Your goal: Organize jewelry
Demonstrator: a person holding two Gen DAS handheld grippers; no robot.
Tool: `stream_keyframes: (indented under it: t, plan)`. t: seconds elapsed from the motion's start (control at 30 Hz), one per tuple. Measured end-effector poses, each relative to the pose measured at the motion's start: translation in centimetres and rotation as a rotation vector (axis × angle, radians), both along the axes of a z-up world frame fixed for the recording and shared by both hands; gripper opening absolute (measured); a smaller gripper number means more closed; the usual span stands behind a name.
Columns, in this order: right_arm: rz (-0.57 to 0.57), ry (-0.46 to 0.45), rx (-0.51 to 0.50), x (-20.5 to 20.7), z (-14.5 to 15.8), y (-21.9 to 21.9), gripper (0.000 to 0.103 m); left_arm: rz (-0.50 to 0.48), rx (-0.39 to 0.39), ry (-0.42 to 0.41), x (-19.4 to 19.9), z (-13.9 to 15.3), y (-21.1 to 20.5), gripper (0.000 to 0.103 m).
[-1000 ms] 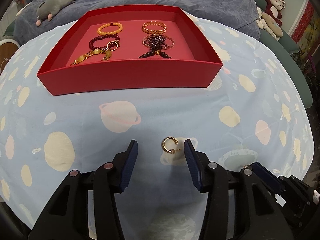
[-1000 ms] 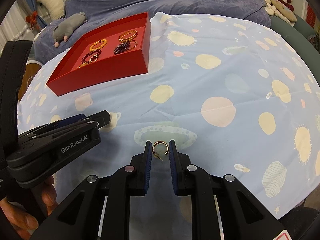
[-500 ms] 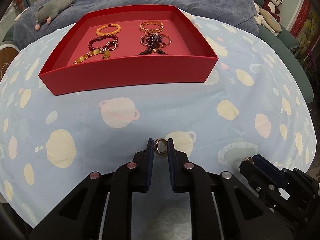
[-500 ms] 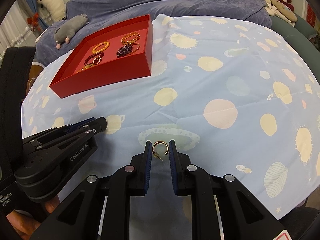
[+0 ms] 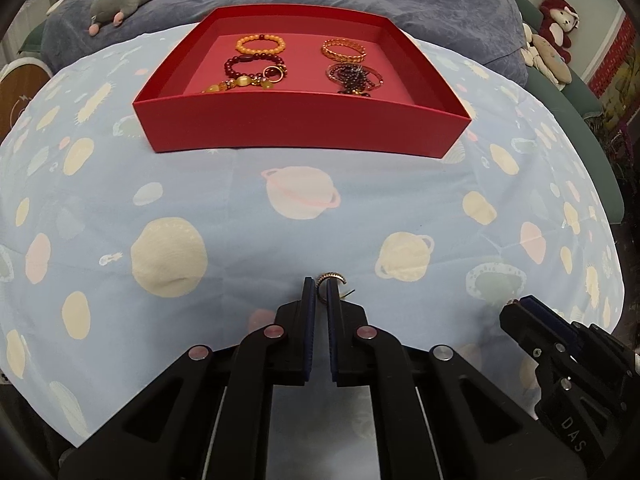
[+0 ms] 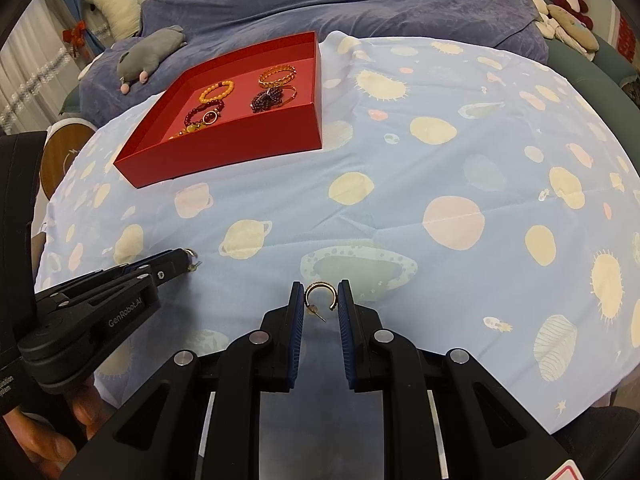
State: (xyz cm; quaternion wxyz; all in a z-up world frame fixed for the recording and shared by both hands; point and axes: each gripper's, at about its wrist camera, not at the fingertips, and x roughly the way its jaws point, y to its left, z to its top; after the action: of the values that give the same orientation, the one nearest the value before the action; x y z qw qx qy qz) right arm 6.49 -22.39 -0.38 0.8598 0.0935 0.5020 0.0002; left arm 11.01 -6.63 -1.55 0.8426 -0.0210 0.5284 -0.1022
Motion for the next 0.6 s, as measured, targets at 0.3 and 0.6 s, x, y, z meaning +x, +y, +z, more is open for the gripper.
stream_keyframes:
  t: [0.3, 0.6]
  plan:
    - [0.001, 0.005, 0.007, 0.3, -0.3, 0.1, 0.016, 0.025, -0.068, 0.019, -0.1, -0.1, 1.4, 0.006]
    - [0.002, 0.002, 0.011, 0.2, -0.4, 0.2, 0.016, 0.014, -0.084, 0.0, -0.3, 0.2, 0.6, 0.031]
